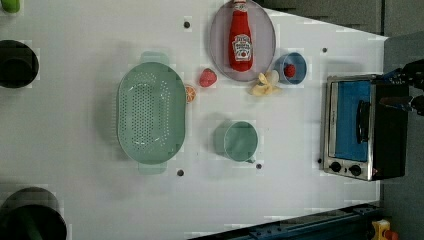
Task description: Flap open oven.
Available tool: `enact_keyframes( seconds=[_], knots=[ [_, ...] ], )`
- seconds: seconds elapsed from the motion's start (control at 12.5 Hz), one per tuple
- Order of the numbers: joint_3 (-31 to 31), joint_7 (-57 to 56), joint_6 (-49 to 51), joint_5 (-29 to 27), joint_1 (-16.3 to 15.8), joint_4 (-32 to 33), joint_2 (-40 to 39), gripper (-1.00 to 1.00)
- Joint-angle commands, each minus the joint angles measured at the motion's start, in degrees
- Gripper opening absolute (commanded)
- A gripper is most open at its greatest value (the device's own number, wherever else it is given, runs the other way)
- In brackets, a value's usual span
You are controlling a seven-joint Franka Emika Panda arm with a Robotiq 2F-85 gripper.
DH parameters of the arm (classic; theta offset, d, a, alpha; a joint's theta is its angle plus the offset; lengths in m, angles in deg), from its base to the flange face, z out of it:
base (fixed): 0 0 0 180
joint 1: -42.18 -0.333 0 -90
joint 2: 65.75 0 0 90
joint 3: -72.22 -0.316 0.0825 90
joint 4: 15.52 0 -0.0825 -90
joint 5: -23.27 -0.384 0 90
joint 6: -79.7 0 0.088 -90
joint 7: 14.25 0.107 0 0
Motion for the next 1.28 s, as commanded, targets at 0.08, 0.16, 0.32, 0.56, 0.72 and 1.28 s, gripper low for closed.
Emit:
enact_keyframes(
  seconds=[0.08,0.16,0.32,0.56,0.72,1.28],
  knots=[
    [0.69,-4.13,11.92,2.23,1.70,7.08,16.56,0.59],
    [0.69,-4.13,11.91,2.23,1.70,7.08,16.56,0.81],
    [0.69,-4.13,11.90,2.23,1.70,7.08,16.56,1.00],
    [0.69,-4.13,11.90,2.23,1.70,7.09,16.56,0.89],
    [0.69,-4.13,11.91,2.23,1.70,7.08,16.57,0.38],
    [2.68,-7.17,11.40,2.36,2.09,10.89,15.68,-0.65]
  ],
)
